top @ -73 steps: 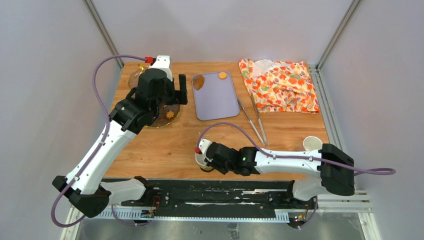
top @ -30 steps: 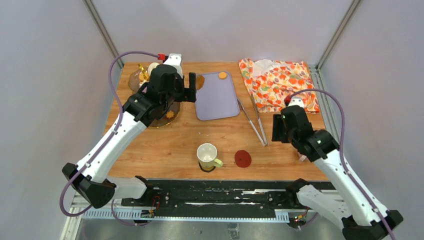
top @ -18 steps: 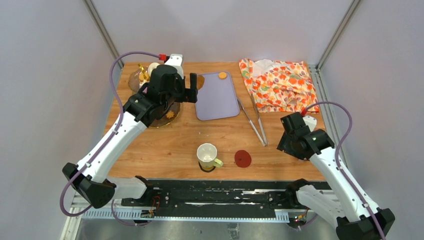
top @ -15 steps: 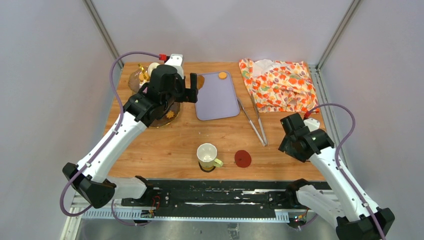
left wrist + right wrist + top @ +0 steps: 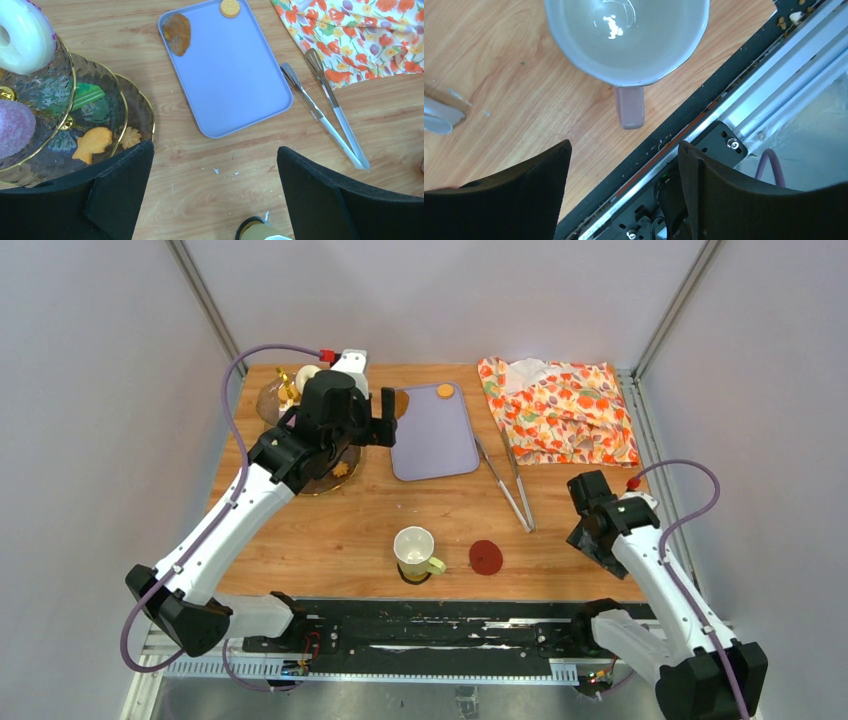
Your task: Serve the afternoon tea
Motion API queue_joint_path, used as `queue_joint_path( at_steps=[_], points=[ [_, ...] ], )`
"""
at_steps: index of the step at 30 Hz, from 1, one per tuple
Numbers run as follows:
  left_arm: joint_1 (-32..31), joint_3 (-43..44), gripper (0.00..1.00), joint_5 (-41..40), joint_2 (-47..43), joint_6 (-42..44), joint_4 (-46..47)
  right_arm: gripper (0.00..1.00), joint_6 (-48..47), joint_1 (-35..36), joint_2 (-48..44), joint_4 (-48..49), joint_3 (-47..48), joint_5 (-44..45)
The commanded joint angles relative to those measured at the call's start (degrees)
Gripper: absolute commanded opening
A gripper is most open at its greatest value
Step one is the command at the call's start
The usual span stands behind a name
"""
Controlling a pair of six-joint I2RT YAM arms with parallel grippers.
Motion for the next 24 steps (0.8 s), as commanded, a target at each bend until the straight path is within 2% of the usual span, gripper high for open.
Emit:
queue_joint_path(
  at_steps=[1, 8, 11, 18, 23, 24],
  points=[
    [0.3, -1.1, 0.98, 0.2, -0.1, 0.5, 1.8, 0.77, -4.1, -5.6, -1.4, 6.5, -3.8, -2.7],
    [0.3, -1.6, 0.98, -0.5, -0.6, 0.8, 1.9, 0.77, -7.5, -12.4, 0.7, 13.4, -7.8, -7.2],
    [0.3, -1.4, 0.98, -0.6, -0.5, 1.0, 1.8, 0.72, -8.7, -14.3, 1.4, 15.5, -8.5, -7.2],
    [0.3, 0.1, 0.98, -1.2, 0.5, 2.0, 0.8, 0.47, -13.4, -19.2, -0.2, 20.0, -10.5, -8.0],
    [0.3, 0.5, 0.98, -1.2, 0.7, 1.9, 0.6, 0.22, -16.0, -22.5, -0.3, 22.3, -10.9, -11.0],
    [0.3, 0.5, 0.98, -1.2, 0.6, 1.9, 0.6, 0.12, -16.4, -22.6, -0.3, 22.4, -10.7, -11.0]
  ],
)
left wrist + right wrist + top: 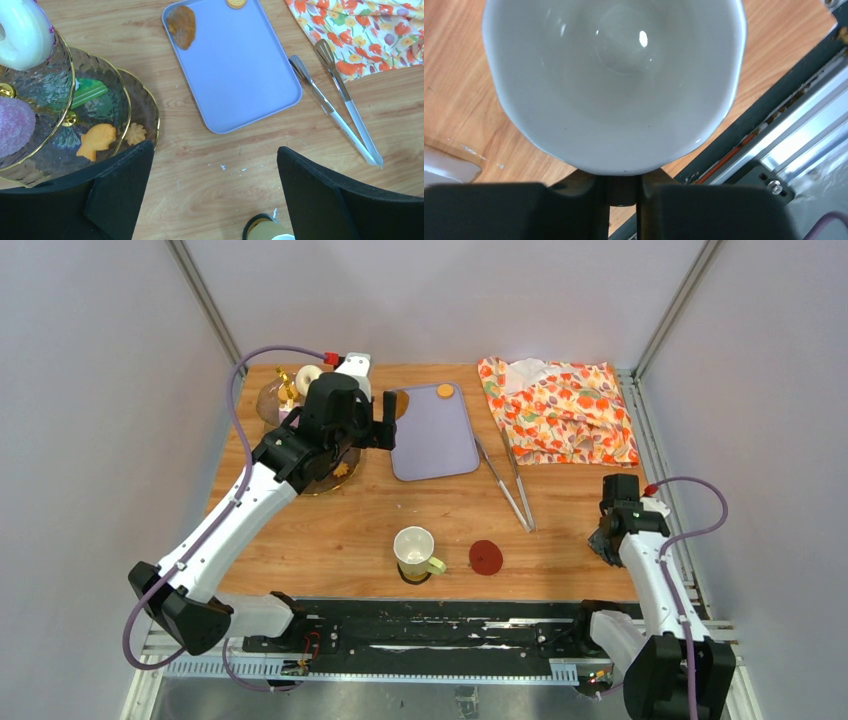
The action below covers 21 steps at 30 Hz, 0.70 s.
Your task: Serve the afternoon tea
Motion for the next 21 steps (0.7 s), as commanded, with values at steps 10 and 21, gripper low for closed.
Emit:
queue_joint_path(
  at_steps=[10, 21],
  points=[
    [0.3, 1.9, 0.98, -1.0, -0.4, 0.6, 0.4, 0.01, -12.7, -1.5, -5.2, 5.1, 3.6, -13.0],
    [0.2, 1.4, 0.98, -1.2, -0.7, 0.5, 0.8, 0.01, -21.1, 17.5, -12.9, 8.9, 7.4, -20.4]
  ],
)
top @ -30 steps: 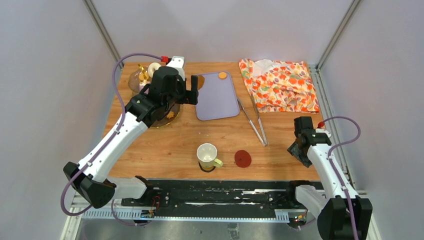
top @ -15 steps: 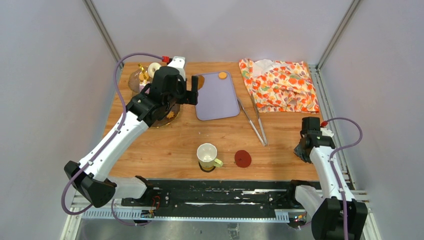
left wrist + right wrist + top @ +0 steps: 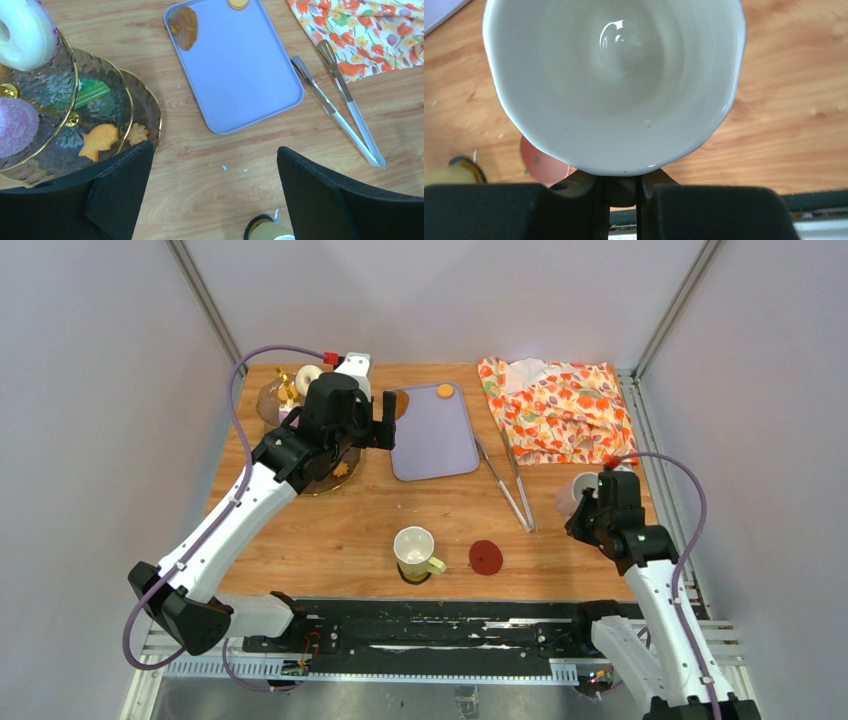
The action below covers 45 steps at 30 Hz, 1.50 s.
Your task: Serve the afternoon tea
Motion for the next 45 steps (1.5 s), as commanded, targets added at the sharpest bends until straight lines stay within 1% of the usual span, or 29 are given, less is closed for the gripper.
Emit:
queue_joint_path(
  at_steps=[1, 3, 7, 12, 17, 20, 23, 27, 36, 45],
  points=[
    [0.2, 1.5, 0.98, -0.9, -0.6, 0.2, 0.9, 0.01, -4.8, 11.7, -0.5, 3.8, 4.0, -1.9],
    [0.2, 1.5, 0.98, -0.8, -0.5, -0.1, 0.6, 0.01, -5.0, 18.4, 0.1, 3.5, 4.3, -0.4],
    [0.2, 1.2, 0.98, -1.0, -0.9, -0.4, 0.3, 0.01, -5.0, 27.6, 2.2, 1.2, 5.1, 2.7],
    [0.2, 1.0, 0.98, -1.3, -1.6, -0.5, 0.3, 0.01, -5.4, 37.2, 5.5, 0.5, 5.1, 3.3],
    [0.2, 0.5, 0.98, -0.7, -1.8, -1.1, 0.3, 0.01, -3.9, 46.3, 9.8, -0.1, 5.7, 7.7],
    [0.2, 0.3, 0.98, -0.5, -2.1, -1.2, 0.4, 0.01, -3.2, 49.9, 12.3, 0.5, 5.8, 10.0],
    [0.2, -0.1, 0.98, -0.6, -2.5, -1.1, 0.5, 0.01, -2.9, 51.8, 14.6, 1.7, 5.8, 11.6],
    [0.2, -0.3, 0.98, -0.9, -3.1, -0.8, 0.2, 0.01, -2.6, 53.0, 16.2, 3.0, 5.5, 11.2],
    [0.2, -0.8, 0.98, 0.1, -2.7, -1.4, 0.4, 0.0, -2.0, 56.5, 18.5, 2.0, 5.1, 11.5],
    [0.2, -1.4, 0.98, 0.5, -3.0, -1.5, 0.9, 0.01, 0.7, 57.0, 17.4, 1.7, 2.9, 12.1]
  ],
)
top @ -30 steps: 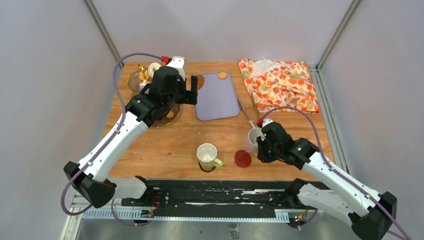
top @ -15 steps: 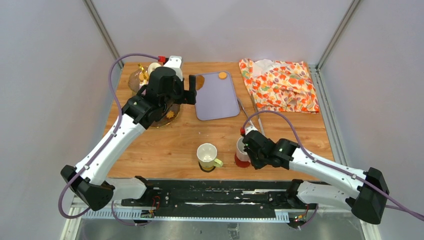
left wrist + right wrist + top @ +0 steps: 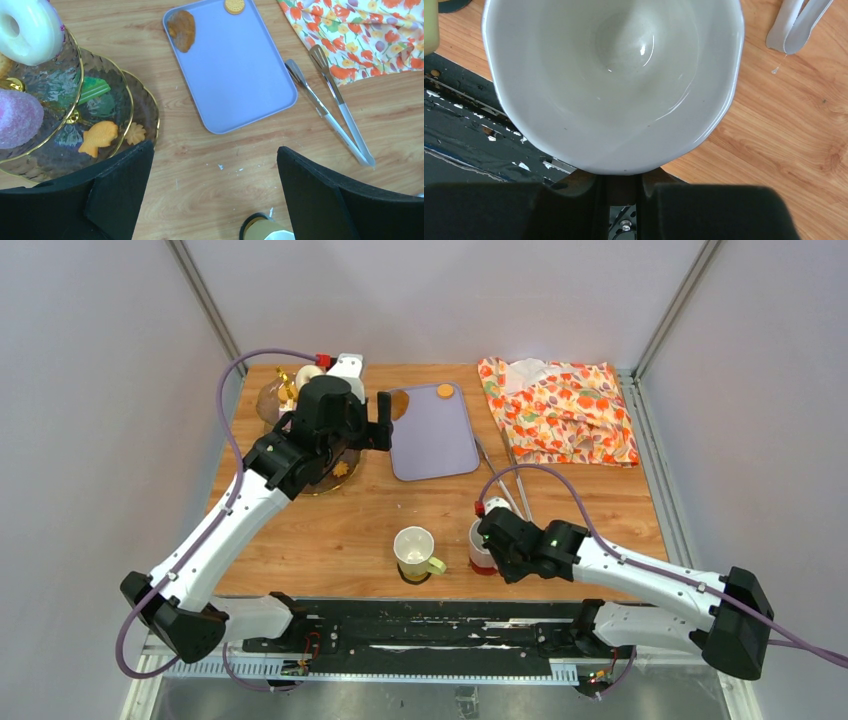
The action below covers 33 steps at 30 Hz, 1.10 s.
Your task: Serve the afternoon tea
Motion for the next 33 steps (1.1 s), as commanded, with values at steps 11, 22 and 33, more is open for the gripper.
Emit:
queue_joint_path(
  at_steps=[11, 22, 33],
  points=[
    [0.3, -0.4, 0.98, 1.8, 0.6, -0.7, 1.4, 0.06, 3.6, 1.0, -1.8, 1.5, -1.8, 1.7],
    [0.3, 0.2, 0.98, 1.8, 1.3, -0.4, 1.4, 0.46, 2.8, 1.0, -3.5, -2.0, 1.3, 3.3],
    [0.3, 1.0, 0.98, 1.5, 1.2, 0.8, 0.3, 0.68, -4.0, -0.3, -9.0, -9.7, 20.0, 9.5]
  ],
)
